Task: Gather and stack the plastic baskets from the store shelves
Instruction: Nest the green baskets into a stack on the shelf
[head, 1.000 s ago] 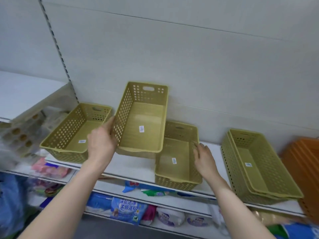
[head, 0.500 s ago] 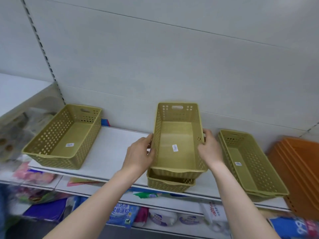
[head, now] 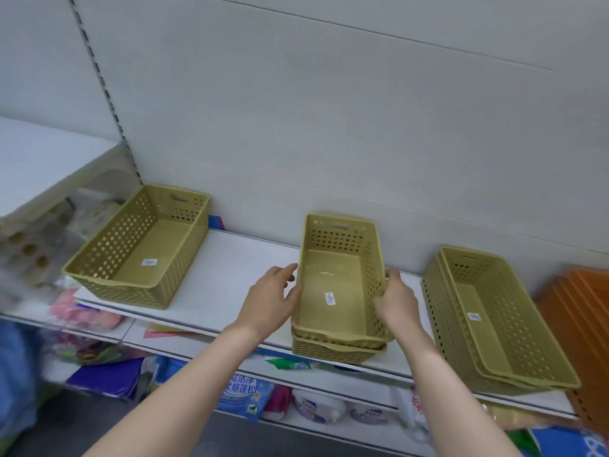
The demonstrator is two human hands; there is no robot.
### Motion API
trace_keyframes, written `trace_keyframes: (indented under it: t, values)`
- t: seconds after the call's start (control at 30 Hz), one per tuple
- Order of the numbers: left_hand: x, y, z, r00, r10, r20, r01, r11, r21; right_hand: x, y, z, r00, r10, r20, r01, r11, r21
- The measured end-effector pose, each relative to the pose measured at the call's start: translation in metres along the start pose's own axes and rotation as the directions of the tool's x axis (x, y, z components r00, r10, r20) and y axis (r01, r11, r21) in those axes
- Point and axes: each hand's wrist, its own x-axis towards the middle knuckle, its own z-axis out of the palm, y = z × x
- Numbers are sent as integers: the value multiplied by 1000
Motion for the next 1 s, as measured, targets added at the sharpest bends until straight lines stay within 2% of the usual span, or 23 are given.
trace_keyframes:
  t: [0.13,0.2,0.27,0.37,0.47,0.53,0.63,0.73,0.8,0.87,0.93,1.0]
  values:
    - [-11,-42,-33,979,-34,-201,61,990,127,4,9,28,995,-8,-104,-7,990,-141]
    - [-21,-76,-60,948,-27,-317,109,964,243,1,1,37,980,-80,-181,43,978,-204]
    - [-30,-116,-88,921,-61,-386,221,895,386,-3,-19,43,955,-203,-217,156,964,-216]
    - [-43,-158,-112,908,-226,-352,387,774,502,-7,-70,61,896,-386,-220,365,922,-133]
    - [-50,-169,-111,935,-230,-270,344,773,533,-9,-127,87,807,-577,-126,575,816,-51]
    - [-55,-163,-103,953,-173,-250,286,790,543,-10,-159,107,778,-628,-5,628,778,3]
    - [-68,-146,-83,966,-68,-251,196,825,531,-12,-194,135,814,-564,140,560,826,68]
    - [-84,-130,-63,978,46,-201,58,874,482,-10,-209,159,855,-397,333,392,916,84]
    - [-92,-128,-57,979,100,-178,-13,900,435,-11,-208,171,846,-293,445,262,956,131]
    - [-96,-130,-59,977,130,-170,-49,909,414,-11,-203,179,846,-259,467,211,965,152]
    - [-95,-129,-69,969,150,-194,-68,924,376,-9,-200,180,868,-264,420,230,964,131]
    - [-90,-124,-85,945,179,-274,-82,940,330,-8,-197,170,893,-278,354,255,960,111]
